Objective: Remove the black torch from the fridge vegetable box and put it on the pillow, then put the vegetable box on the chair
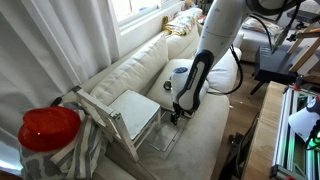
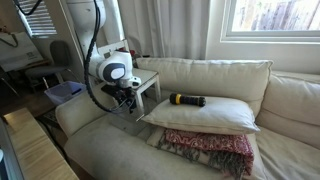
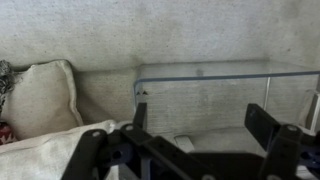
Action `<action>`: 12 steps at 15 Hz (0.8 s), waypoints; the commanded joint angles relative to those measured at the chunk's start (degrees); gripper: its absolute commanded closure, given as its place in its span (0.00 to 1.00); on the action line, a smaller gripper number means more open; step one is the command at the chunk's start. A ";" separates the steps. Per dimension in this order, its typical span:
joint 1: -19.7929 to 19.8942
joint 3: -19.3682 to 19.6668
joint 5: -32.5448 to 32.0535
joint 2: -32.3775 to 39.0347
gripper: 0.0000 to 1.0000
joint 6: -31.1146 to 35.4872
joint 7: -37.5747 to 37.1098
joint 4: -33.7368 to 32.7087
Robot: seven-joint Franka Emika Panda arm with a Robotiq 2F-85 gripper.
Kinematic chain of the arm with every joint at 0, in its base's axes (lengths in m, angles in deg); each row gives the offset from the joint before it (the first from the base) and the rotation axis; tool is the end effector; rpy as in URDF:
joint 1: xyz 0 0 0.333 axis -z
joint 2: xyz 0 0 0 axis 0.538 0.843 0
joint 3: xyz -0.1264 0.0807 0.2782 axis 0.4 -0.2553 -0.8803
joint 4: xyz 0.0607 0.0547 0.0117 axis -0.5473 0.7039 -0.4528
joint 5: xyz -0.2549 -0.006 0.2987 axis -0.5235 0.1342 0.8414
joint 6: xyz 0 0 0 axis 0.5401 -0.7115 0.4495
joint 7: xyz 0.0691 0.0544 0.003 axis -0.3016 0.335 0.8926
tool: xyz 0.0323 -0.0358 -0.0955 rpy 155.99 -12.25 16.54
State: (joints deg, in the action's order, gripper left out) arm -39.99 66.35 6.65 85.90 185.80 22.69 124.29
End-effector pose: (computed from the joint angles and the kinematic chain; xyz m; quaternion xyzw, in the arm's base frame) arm 0.5157 0.1272 -0.0447 -0.9974 -0.0341 0.0358 0.0517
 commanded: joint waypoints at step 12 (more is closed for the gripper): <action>-2.21 3.77 -2.01 15.52 0.04 13.81 -0.83 -11.15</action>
State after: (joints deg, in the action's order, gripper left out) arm -41.18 68.82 5.80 97.44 198.23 22.72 117.07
